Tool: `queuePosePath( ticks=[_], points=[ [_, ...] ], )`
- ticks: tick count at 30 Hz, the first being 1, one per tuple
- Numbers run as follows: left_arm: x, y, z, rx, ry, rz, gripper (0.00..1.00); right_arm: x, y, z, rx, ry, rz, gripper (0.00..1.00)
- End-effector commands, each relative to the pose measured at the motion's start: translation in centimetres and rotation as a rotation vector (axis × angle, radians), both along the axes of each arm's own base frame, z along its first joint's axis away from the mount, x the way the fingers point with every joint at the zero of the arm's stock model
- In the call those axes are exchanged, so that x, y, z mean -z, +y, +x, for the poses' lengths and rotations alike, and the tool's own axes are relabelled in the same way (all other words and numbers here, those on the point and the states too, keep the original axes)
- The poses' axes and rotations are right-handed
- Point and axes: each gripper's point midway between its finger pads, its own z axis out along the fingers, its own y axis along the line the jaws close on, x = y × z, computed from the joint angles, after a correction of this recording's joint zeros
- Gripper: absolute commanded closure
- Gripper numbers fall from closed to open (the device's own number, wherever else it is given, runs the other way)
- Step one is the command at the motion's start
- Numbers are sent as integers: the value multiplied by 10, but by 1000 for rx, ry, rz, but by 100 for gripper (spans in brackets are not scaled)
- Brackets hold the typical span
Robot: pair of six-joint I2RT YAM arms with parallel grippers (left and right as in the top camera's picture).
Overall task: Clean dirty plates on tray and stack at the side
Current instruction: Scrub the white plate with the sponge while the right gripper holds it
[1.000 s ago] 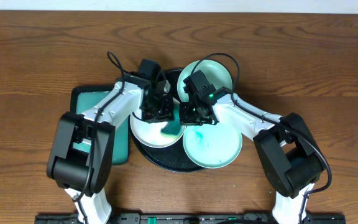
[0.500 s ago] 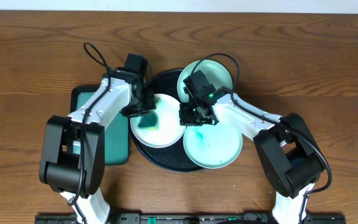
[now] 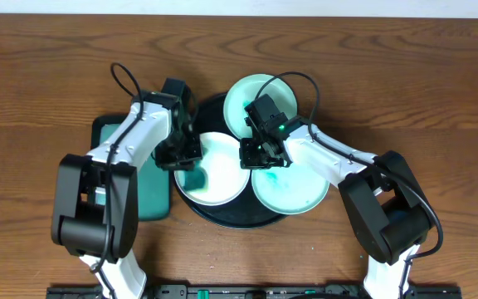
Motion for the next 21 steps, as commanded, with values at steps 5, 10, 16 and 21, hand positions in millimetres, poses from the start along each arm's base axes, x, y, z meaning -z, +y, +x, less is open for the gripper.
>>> queuePosePath(
  ticks=[5, 10, 16, 21],
  points=[
    [8, -51, -27, 140, 66, -165, 93, 29, -11, -28, -30, 91, -77, 99],
    [4, -83, -24, 186, 20, -262, 93, 29, -11, -28, -30, 91, -77, 99],
    [1, -101, -8, 168, -47, -318, 93, 30, -13, -31, -30, 104, -85, 99],
    [10, -87, 15, 63, -117, -198, 93, 30, -13, -31, -30, 107, -87, 99]
  ],
)
